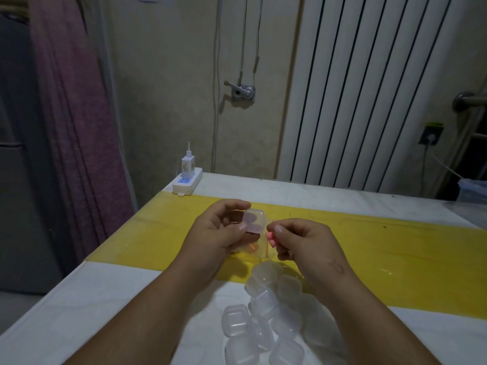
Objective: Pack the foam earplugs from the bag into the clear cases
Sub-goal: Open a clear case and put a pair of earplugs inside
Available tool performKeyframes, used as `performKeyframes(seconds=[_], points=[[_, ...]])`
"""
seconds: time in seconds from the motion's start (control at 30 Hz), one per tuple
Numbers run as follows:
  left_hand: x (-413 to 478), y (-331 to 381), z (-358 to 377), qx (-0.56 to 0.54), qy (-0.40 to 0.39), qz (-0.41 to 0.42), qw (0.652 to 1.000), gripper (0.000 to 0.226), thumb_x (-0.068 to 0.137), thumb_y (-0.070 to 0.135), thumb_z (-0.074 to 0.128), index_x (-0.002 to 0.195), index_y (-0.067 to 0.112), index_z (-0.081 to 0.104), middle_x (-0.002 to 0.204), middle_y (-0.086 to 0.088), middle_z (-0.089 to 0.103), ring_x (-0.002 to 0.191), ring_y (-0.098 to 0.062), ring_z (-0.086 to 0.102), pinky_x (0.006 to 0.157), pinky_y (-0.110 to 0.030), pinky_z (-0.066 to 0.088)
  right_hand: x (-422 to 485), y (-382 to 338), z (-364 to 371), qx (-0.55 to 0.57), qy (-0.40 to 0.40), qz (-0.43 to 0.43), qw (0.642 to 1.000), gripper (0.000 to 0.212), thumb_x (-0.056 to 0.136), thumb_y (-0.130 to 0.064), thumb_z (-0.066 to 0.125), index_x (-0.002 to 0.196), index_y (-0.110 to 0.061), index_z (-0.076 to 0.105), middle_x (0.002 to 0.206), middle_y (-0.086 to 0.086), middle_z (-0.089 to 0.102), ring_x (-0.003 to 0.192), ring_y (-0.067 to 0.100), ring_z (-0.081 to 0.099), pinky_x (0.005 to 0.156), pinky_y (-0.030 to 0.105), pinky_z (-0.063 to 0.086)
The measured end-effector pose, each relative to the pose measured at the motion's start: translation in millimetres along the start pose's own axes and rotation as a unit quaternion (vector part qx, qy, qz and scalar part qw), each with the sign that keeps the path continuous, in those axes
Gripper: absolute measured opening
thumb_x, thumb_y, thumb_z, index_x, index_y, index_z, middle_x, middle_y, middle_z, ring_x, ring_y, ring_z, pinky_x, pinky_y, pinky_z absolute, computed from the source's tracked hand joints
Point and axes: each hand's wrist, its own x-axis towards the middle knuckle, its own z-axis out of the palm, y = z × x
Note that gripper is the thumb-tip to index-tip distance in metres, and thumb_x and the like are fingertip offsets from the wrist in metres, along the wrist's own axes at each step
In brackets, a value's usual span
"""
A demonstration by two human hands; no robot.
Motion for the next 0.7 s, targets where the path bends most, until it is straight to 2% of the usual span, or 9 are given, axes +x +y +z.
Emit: performKeyframes(seconds=[0.1,0.2,0.3,0.4,0.47,0.57,0.7], points=[[-1.8,2.0,0.7,0.018,0.001,0.012,1.0,0.032,0.085,-0.016,0.057,0.104,0.009,0.058,0.095,-0.013,0.064,0.081,-0.022,0.068,0.066,-0.027,0.057,-0.9,0.4,-0.4,-0.026,-0.025,-0.015,0.999,0.021,0.089,-0.008,0.064,0.074,-0.014,0.077,0.065,0.005,0.066,0.058,0.014,0.051,0.061,0.034,0.046],[-2.5,2.0,2.3,0.075,-0.015,0.03,0.997,0.043,0.084,-0.019,0.057,0.11,0.015,0.063,0.094,-0.004,0.069,0.082,-0.015,0.068,0.068,-0.023,0.053,-2.5,0.2,0.1,-0.053,-0.037,-0.029,0.998,0.015,0.087,-0.011,0.068,0.077,-0.016,0.077,0.064,0.003,0.067,0.057,0.013,0.052,0.062,0.035,0.047],[-3.4,3.9,5.0,0.152,0.001,0.037,0.988,0.04,0.08,-0.018,0.062,0.095,0.018,0.069,0.082,0.008,0.071,0.076,-0.008,0.064,0.062,-0.019,0.05,-2.9,1.1,0.4,-0.064,-0.027,-0.027,0.997,0.013,0.086,-0.013,0.069,0.077,-0.016,0.077,0.064,0.003,0.068,0.057,0.013,0.053,0.062,0.037,0.048],[-3.6,3.4,5.3,0.172,0.013,0.043,0.984,0.033,0.077,-0.017,0.066,0.091,0.013,0.068,0.081,0.003,0.07,0.073,-0.011,0.064,0.06,-0.019,0.051,-2.1,1.5,0.5,-0.069,-0.012,-0.02,0.997,0.017,0.087,-0.013,0.068,0.074,-0.016,0.077,0.064,0.004,0.066,0.056,0.014,0.052,0.061,0.035,0.047],[-4.7,3.2,6.3,0.186,0.02,0.056,0.981,0.03,0.077,-0.017,0.067,0.089,0.01,0.066,0.083,-0.001,0.07,0.075,-0.012,0.067,0.062,-0.02,0.052,-1.9,0.6,0.6,-0.041,-0.012,-0.001,0.999,0.019,0.089,-0.012,0.066,0.073,-0.014,0.077,0.065,0.007,0.064,0.058,0.015,0.051,0.06,0.033,0.046],[-6.0,1.3,8.6,0.255,0.044,0.092,0.962,0.028,0.076,-0.013,0.069,0.084,0.014,0.066,0.086,0.005,0.069,0.078,-0.007,0.067,0.068,-0.018,0.053,-1.7,-1.5,1.2,0.077,-0.034,0.074,0.994,0.023,0.092,-0.007,0.061,0.074,-0.007,0.076,0.068,0.007,0.063,0.059,0.013,0.051,0.055,0.023,0.048],[-4.0,-4.1,5.6,0.351,0.051,0.138,0.925,0.031,0.075,-0.003,0.074,0.08,0.026,0.065,0.093,0.009,0.067,0.087,-0.005,0.066,0.076,-0.025,0.056,-3.4,-1.9,2.6,0.098,-0.06,0.113,0.987,0.022,0.093,-0.007,0.058,0.08,0.0,0.073,0.068,0.006,0.063,0.056,0.01,0.051,0.053,0.02,0.048]])
